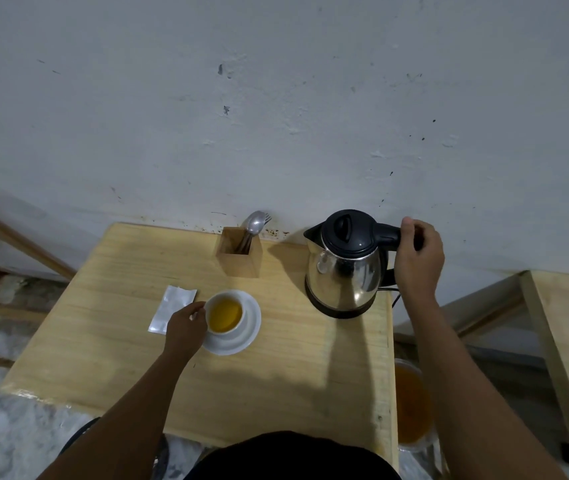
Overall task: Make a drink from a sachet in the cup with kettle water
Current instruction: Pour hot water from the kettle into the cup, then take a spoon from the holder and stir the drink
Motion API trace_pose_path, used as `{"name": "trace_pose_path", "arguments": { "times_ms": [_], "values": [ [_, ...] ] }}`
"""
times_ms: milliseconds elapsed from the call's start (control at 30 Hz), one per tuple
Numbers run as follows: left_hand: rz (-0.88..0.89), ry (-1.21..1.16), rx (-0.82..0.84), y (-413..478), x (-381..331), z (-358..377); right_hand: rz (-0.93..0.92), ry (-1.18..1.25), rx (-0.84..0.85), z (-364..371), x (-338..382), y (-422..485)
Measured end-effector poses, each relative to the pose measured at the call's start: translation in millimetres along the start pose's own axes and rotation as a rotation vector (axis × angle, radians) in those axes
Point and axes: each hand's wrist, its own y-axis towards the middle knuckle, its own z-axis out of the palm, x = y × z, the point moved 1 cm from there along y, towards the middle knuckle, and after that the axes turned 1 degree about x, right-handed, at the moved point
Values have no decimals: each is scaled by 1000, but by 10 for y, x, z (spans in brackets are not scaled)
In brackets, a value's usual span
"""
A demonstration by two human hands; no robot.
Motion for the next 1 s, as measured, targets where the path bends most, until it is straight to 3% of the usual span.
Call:
{"name": "trace_pose_path", "arguments": {
  "times_ms": [100, 233, 333, 433, 500, 567, 767, 1000],
  "values": [
    [28, 29, 13, -15, -24, -14, 14, -24, -111, 32, 186, -188],
    [53, 64, 58, 22, 0, -73, -411, -181, -159, 269, 559, -541],
    [72, 87, 108, 58, 18, -131, -605, -138, 5, 607, 817, -845],
    [62, 60, 178, 90, -22, -183, -436, -170, 353, 984, 942, -1017],
    [64, 33, 243, 147, -26, -224, -193, -209, 636, 1291, 889, -1020],
    [28, -11, 317, 207, -6, -265, 61, -169, 795, 1596, 745, -984],
    [15, -52, 441, 382, 75, -383, 429, -196, 683, 2217, 380, -882],
    [25, -20, 564, 524, 43, -474, 433, -186, 423, 2577, 190, -803]
  ]
}}
